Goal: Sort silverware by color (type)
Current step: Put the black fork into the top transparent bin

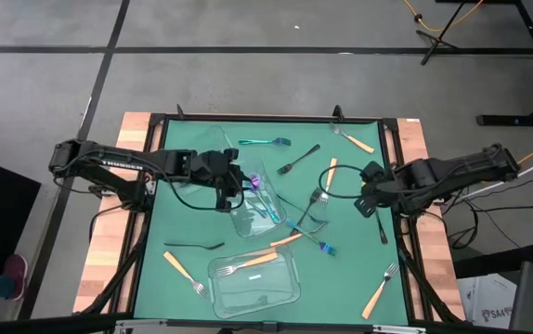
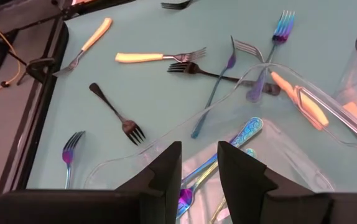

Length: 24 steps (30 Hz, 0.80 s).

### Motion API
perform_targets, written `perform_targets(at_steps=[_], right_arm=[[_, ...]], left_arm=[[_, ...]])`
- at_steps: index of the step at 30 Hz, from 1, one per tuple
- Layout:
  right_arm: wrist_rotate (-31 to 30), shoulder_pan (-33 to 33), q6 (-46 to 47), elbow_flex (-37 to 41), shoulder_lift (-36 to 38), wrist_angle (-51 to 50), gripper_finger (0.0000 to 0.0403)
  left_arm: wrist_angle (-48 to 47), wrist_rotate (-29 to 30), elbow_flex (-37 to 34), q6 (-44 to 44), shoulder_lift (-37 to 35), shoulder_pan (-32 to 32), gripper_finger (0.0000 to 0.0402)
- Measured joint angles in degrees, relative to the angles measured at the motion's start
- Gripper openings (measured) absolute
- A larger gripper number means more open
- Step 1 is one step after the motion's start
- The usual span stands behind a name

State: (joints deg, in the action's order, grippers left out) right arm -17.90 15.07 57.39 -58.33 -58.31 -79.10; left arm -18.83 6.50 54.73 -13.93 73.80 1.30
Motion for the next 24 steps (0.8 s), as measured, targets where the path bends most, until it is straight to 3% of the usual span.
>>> perform_targets(at_steps=[8, 15, 18, 24], right_arm=[[1.12, -10.89, -4.21, 0.29, 0.36, -1.16, 0.0088], [10.91, -21.45, -8.03, 9.96, 0.30, -0.45, 0.0088], [13.51, -23.37, -8.20, 15.04, 0.24, 1.61, 0.0088], [14.02, -23.32, -9.39, 14.56, -0.44, 10.57, 0.0084]], left_arm=[[-0.02, 0.00, 0.01, 0.04, 0.00, 0.00, 0.0098], [-0.02, 0.00, 0.00, 0.35, 0.00, 0.00, 0.0098], [-0.02, 0.00, -0.01, 0.37, 0.00, 0.02, 0.0098], [-0.07, -0.04, -0.01, 0.39, 0.07, 0.00, 0.0098]])
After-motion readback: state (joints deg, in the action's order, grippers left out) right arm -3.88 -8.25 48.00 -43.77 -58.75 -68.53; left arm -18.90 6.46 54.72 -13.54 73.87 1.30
